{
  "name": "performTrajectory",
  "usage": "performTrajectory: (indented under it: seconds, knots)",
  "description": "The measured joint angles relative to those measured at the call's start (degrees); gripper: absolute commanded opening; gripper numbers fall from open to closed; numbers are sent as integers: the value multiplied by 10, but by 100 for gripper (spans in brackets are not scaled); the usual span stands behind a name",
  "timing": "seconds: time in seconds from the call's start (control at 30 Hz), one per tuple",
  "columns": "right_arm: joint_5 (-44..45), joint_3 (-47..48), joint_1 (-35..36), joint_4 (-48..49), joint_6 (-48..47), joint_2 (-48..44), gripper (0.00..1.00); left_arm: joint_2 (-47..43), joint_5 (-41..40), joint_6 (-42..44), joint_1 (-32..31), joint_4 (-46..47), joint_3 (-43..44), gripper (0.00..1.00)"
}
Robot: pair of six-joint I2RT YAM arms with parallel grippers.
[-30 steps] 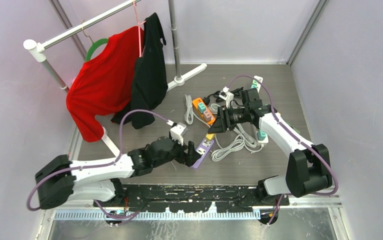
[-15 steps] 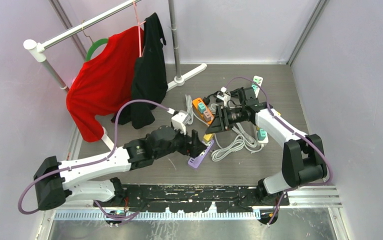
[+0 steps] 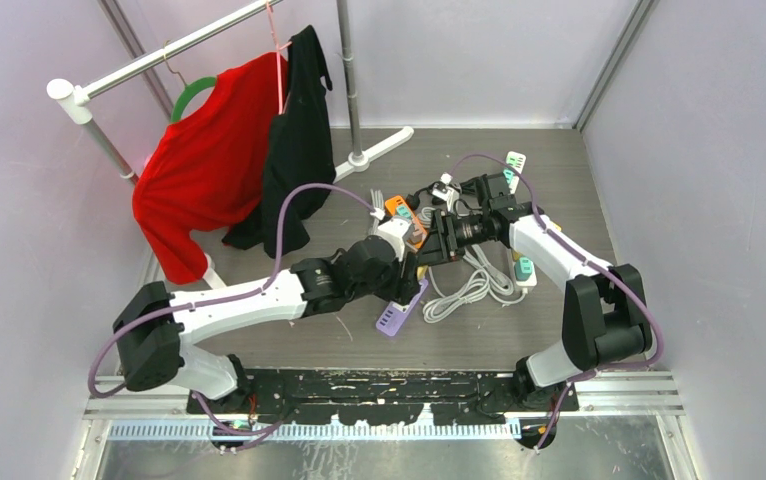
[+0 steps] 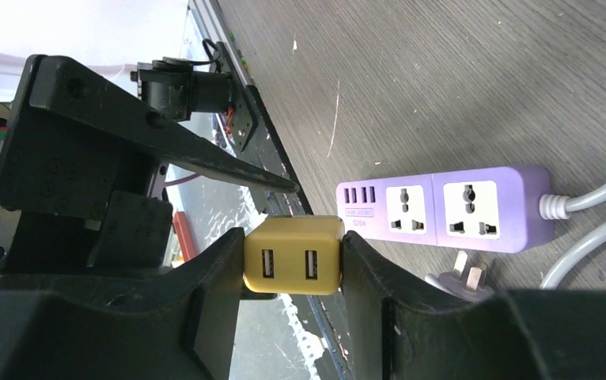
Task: Pull the plug off the socket
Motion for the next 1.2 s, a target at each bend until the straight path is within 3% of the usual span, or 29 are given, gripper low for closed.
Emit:
performTrajectory:
  seconds: [0.3,0.4,0.5,0.6,0.77,0.87,0.97,1.2]
  knots:
    - [-12,0,0,0,1,8,1,40,-16,33,0,-10,33,39]
    - [-13,1,0,0,1,10,1,47,-17,41,0,-11,40,28]
    - [-10,1,-2,0,1,11,3,52,-18,48,-1,-12,45,10]
    - [-9,2,-2,0,3,12,19,53,-20,56,-2,-12,45,0]
    - [-10,2,-3,0,3,12,63,53,-20,57,-2,-12,45,0]
    - [-15,3,-3,-5,0,12,78,50,-25,56,-2,-9,37,0]
    - [-19,8,-3,-18,-10,12,84,42,-31,52,0,-10,14,0]
    - [-16,26,-5,-56,-53,12,85,5,-51,31,7,-20,-56,0]
